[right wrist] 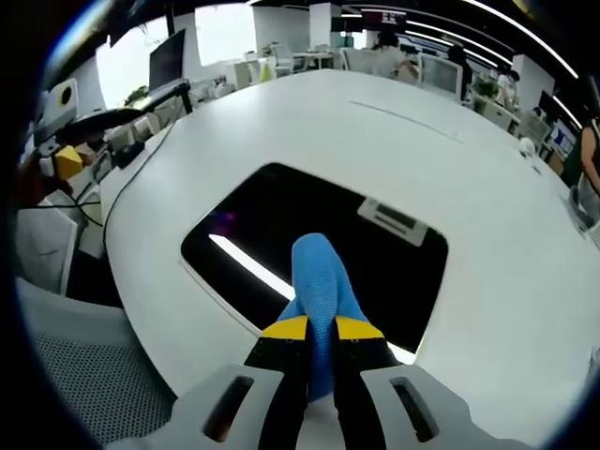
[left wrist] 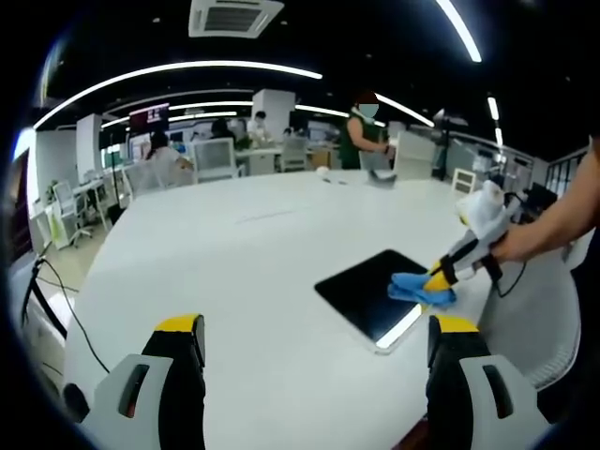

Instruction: Wipe the mirror surface with the cleaning cloth until all visible marks leave the cleaned area.

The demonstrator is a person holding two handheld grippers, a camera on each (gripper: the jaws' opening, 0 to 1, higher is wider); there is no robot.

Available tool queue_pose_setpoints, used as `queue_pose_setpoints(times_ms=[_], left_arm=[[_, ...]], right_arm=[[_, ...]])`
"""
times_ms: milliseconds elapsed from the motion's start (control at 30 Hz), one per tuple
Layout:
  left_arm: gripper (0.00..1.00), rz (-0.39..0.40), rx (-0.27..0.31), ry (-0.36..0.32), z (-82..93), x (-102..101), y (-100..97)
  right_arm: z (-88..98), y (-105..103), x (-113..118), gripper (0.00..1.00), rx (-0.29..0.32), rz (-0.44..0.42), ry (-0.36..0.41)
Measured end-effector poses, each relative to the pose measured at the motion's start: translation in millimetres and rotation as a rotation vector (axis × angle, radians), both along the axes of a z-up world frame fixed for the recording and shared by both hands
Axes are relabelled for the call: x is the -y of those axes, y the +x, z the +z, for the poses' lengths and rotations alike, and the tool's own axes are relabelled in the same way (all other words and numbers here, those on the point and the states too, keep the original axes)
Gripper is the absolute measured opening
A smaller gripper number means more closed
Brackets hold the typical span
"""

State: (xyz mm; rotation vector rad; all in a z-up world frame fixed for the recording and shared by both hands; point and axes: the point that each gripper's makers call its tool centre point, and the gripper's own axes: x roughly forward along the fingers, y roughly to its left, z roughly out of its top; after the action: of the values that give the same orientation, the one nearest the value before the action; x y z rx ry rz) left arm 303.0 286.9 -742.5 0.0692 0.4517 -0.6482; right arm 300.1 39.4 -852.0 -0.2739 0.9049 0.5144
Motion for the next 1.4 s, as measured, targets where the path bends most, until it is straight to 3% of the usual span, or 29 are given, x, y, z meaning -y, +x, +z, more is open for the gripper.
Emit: queue_pose_setpoints(times_ms=[700, 1400], left_arm=[[0.99, 0.014, 0.006, -0.001, 1.8, -2, -0.8], [0.99, 0.015, 0.011, 0.001, 2.8, -3, 0.3]], right_arm=[[-0.8, 2, -41, 0.04, -0.002, 0.062, 0.015], [-0.5, 4, -59, 0.04, -0.006, 0.092, 0.015]])
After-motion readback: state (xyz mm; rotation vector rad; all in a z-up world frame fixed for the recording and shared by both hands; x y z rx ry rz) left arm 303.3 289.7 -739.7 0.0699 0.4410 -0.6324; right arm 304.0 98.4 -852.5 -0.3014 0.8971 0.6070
